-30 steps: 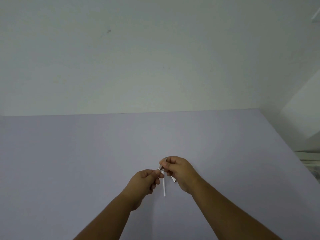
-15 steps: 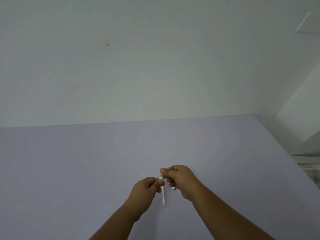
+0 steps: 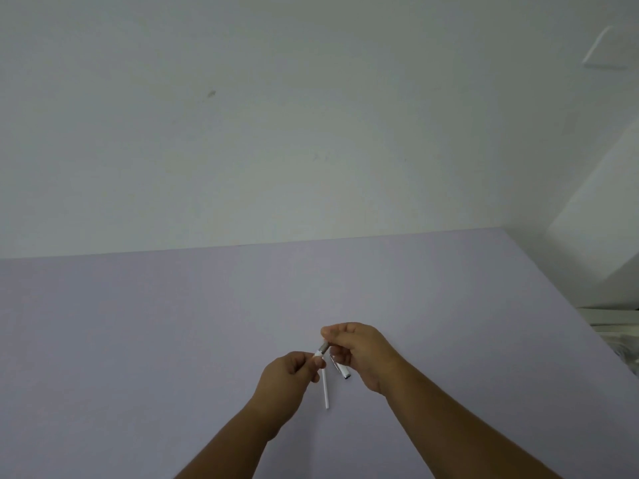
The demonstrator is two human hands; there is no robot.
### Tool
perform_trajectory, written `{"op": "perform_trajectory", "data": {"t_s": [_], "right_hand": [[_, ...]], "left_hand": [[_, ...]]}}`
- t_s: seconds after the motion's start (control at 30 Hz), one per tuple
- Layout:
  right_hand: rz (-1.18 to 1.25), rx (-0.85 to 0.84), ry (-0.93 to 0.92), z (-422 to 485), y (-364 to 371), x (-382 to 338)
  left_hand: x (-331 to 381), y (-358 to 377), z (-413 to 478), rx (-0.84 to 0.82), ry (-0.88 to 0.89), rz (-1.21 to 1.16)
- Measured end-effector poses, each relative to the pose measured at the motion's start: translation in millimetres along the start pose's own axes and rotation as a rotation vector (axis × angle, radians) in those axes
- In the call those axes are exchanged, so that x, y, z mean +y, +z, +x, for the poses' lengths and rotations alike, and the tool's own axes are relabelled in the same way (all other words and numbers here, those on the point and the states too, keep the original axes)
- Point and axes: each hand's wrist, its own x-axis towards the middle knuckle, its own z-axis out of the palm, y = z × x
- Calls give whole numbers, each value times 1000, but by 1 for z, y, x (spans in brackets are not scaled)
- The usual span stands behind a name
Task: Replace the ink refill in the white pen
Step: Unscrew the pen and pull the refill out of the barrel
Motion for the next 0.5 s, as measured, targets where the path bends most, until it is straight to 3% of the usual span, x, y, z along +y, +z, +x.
{"op": "perform_trajectory", "data": {"t_s": [0.23,0.37,0.5], "right_hand": [[19,-28,-34,-2,0,-2],[-105,31,15,-5,3,-2],[25,-14,-28,-4,3,-1]], "left_hand": [[3,1,-2,19,7,16],[4,2,-4,18,13,22],[4,2,-5,18,16,38]]}}
